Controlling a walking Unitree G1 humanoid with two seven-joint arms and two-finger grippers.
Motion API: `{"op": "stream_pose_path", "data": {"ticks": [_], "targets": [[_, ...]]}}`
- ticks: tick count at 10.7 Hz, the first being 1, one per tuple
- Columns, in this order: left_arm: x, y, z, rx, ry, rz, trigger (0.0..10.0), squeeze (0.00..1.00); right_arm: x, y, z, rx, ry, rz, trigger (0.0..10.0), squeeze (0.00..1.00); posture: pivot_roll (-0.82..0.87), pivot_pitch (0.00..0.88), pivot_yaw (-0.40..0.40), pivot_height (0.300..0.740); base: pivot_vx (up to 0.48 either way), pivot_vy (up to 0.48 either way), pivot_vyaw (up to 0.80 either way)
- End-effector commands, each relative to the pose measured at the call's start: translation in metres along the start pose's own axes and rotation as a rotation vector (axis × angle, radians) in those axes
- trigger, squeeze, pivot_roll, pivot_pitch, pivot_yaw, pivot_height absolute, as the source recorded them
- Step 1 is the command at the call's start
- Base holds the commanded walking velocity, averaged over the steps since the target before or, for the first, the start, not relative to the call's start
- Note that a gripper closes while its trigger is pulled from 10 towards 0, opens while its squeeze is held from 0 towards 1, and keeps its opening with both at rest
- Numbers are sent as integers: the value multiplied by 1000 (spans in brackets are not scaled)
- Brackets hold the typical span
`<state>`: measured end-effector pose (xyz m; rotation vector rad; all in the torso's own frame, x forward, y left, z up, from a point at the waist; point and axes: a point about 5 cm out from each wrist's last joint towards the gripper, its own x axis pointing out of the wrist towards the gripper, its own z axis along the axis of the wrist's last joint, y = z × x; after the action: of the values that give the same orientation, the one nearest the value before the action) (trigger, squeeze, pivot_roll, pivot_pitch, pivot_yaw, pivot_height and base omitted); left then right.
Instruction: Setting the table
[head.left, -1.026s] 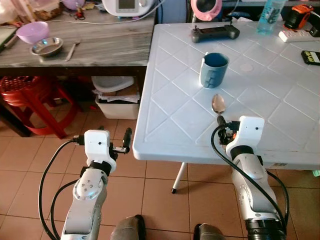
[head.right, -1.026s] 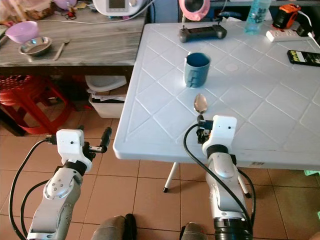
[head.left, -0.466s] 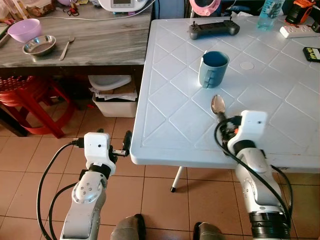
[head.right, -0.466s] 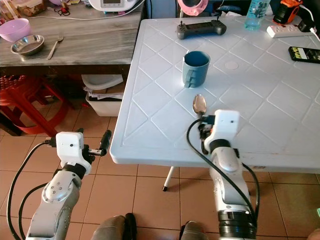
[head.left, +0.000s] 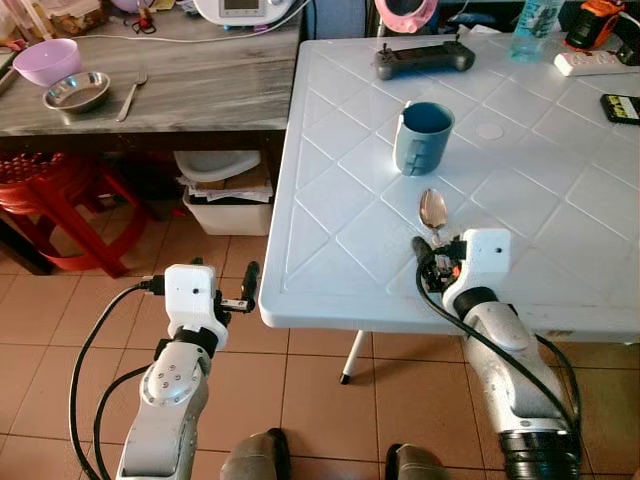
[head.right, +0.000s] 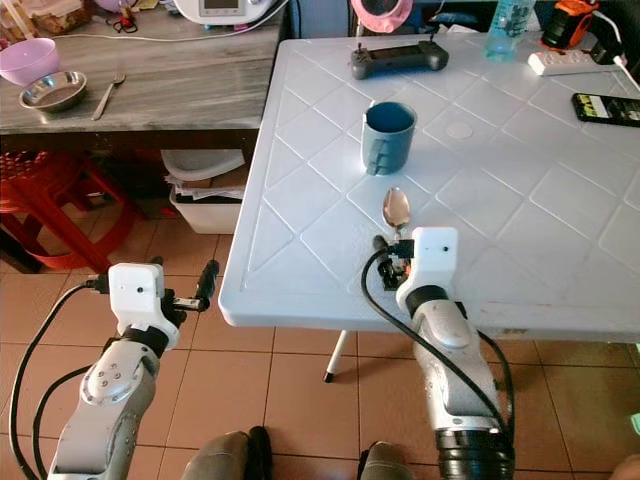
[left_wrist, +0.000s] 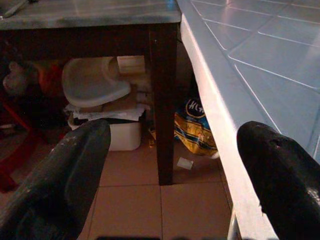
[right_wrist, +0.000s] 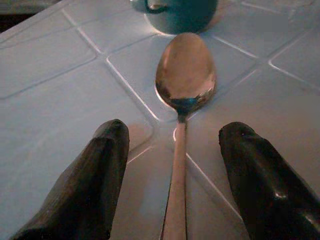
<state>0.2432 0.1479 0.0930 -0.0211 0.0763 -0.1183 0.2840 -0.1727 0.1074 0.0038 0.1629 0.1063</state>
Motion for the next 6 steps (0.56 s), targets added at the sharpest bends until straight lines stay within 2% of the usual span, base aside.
{"op": "stream_pose_path", "data": {"ticks": [1,3,6], "targets": [[-1,0,3,6,-4,1,10000,0,-2,1,-15,16,93,26,10000,0,40,152,87,740,0,0,0],[0,0,3,6,-1,-1,10000,0,5,-9,-8,56,105,26,10000,0,43,153,86,740,0,0,0],[-4,-1,-1,9,24,-17,10000,0,8,-10,-15,97,190,99,10000,0,44,164,97,740,0,0,0]]}}
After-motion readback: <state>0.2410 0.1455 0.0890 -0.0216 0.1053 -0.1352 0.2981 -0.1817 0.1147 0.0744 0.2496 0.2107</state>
